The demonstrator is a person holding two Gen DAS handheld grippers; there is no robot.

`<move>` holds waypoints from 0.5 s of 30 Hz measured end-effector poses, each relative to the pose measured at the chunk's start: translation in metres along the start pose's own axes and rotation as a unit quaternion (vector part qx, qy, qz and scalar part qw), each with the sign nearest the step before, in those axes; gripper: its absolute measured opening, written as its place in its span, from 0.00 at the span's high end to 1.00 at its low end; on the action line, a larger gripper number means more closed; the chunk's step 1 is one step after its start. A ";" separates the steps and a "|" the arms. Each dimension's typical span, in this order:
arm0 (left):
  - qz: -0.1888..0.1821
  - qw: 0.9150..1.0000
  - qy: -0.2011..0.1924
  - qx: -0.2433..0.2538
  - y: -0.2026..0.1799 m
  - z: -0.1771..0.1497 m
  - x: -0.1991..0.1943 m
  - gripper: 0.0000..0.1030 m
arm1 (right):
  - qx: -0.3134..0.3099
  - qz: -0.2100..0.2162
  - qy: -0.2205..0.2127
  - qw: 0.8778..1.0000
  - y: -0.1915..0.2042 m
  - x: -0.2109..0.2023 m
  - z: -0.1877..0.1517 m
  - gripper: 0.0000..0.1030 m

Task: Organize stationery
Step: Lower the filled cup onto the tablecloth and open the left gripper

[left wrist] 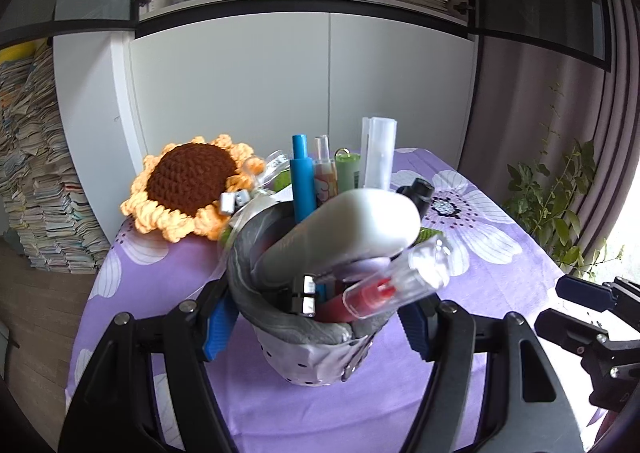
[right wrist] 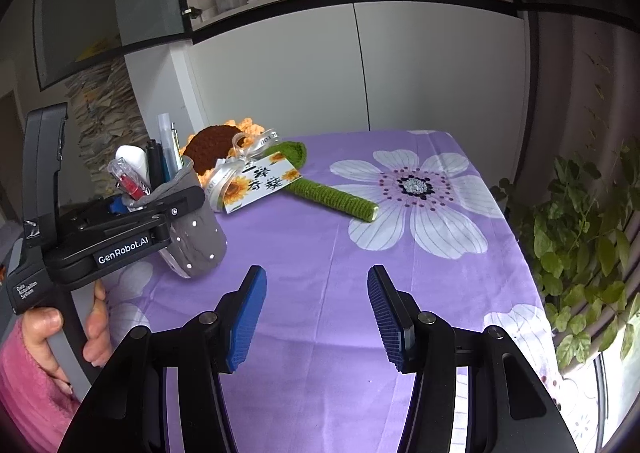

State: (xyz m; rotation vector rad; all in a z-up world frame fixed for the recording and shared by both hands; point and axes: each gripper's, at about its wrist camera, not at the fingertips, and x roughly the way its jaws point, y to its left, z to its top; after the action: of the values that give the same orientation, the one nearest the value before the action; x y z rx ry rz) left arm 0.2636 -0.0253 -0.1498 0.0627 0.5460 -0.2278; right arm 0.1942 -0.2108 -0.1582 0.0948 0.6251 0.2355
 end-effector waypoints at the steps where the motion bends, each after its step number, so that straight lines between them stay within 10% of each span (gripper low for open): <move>1: -0.002 1.000 0.001 0.003 -0.006 0.002 0.002 0.34 | 0.003 -0.001 0.001 1.000 -0.003 0.000 0.000 0.48; 15: -0.027 0.999 0.016 0.033 -0.055 0.007 0.025 0.34 | 0.023 -0.012 0.009 1.000 -0.033 0.006 -0.003 0.48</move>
State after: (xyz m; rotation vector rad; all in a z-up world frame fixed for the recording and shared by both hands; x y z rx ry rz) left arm 0.2756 -0.0846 -0.1571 0.1160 0.5729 -0.2972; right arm 0.2033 -0.2413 -0.1695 0.1289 0.6491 0.1998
